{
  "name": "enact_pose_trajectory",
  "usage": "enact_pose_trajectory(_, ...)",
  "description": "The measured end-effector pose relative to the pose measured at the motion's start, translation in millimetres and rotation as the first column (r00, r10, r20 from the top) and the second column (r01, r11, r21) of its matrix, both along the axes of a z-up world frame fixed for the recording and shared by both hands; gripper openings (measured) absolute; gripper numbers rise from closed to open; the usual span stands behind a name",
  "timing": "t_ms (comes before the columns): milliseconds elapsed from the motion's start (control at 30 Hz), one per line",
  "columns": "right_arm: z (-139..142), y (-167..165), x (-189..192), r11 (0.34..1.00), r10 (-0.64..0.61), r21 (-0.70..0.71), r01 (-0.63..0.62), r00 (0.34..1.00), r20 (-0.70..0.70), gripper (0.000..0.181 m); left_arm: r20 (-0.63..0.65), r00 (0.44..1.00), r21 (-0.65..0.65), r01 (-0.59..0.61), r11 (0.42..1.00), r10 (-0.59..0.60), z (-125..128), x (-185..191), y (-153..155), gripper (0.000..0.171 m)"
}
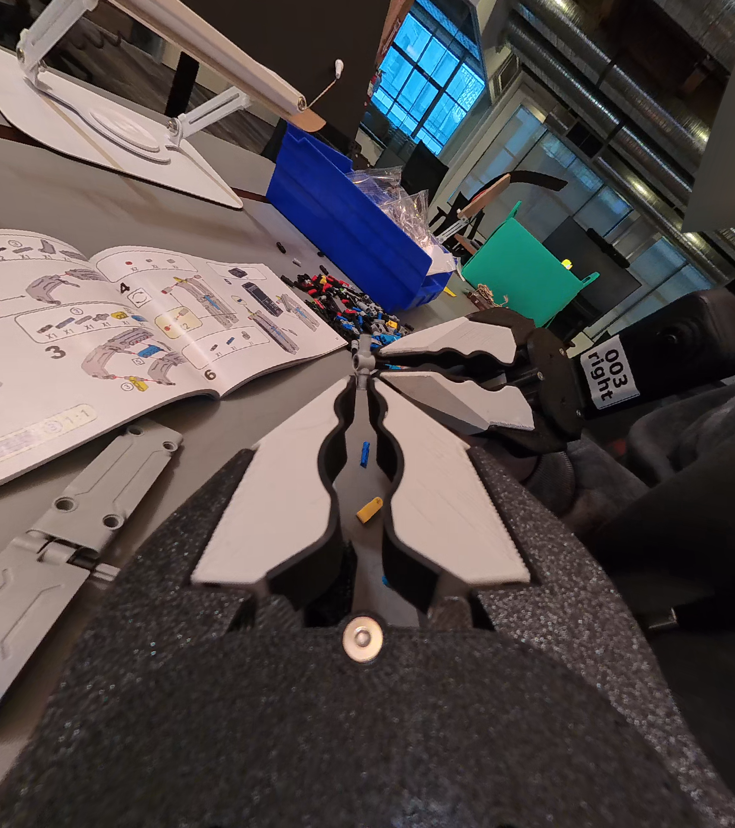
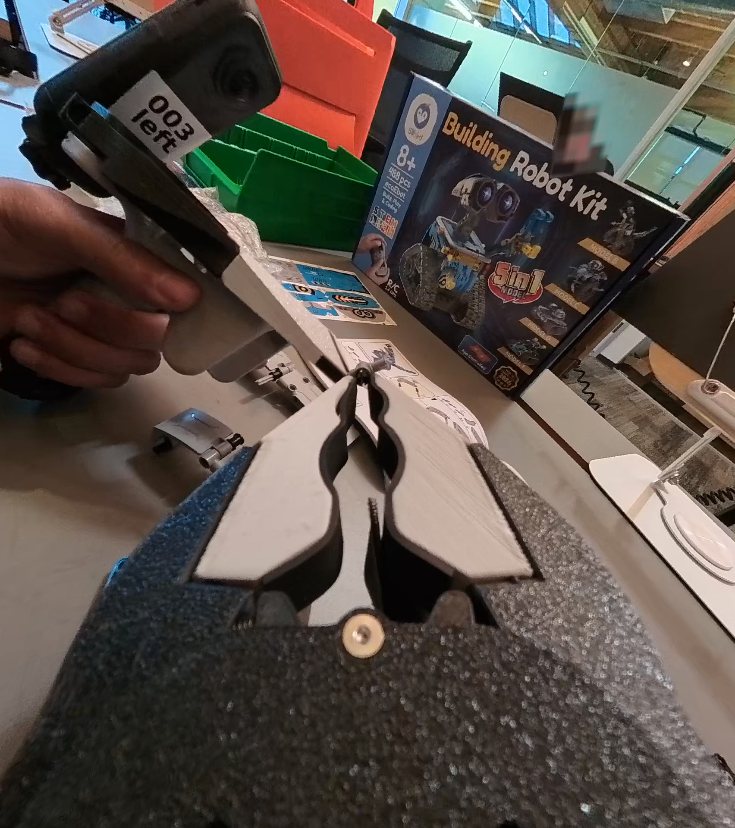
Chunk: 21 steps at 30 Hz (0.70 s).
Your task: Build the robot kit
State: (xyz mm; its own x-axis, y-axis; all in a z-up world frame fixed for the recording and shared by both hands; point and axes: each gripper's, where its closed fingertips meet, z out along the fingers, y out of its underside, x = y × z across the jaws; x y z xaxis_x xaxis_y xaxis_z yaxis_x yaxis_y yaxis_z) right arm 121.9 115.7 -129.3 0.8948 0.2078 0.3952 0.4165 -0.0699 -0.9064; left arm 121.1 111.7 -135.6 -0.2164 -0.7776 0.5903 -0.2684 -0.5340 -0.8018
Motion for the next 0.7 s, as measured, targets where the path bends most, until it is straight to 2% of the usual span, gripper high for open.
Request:
enact_pose_trajectory(167,-2,-1,-1,0.999,0.027,-0.029,-0.029,0.998,-0.063,0.003,-0.011,1.0,0.087,0.005,0.996,-0.004,-1,-2,-2,0.003)
enact_pose_trajectory(267,0,-3,-4,0.996,0.065,-0.048,-0.075,0.981,-0.185,0.005,-0.011,1.0,0.156,-0.007,0.988,0.008,-1,-2,-2,0.003)
enact_pose_trajectory(400,19,-8,-1,0.99,0.128,-0.004,-0.143,0.896,-0.424,0.017,-0.053,0.997,0.289,-0.041,0.956,0.058,-11,-1,2,0.003)
enact_pose_trajectory(500,19,-9,6,0.984,0.136,-0.023,-0.179,0.819,-0.558,0.026,-0.066,0.995,0.405,-0.043,0.913,0.076,-16,-1,1,0.003)
enact_pose_trajectory(567,18,-9,9,0.983,0.125,-0.032,-0.178,0.798,-0.589,0.026,-0.062,0.995,0.463,-0.036,0.886,0.073,-17,0,-2,0.003)
enact_pose_trajectory(700,13,-10,9,0.982,0.107,-0.069,-0.177,0.815,-0.57,0.021,-0.057,0.996,0.53,-0.027,0.848,0.068,-18,0,-7,0.003)
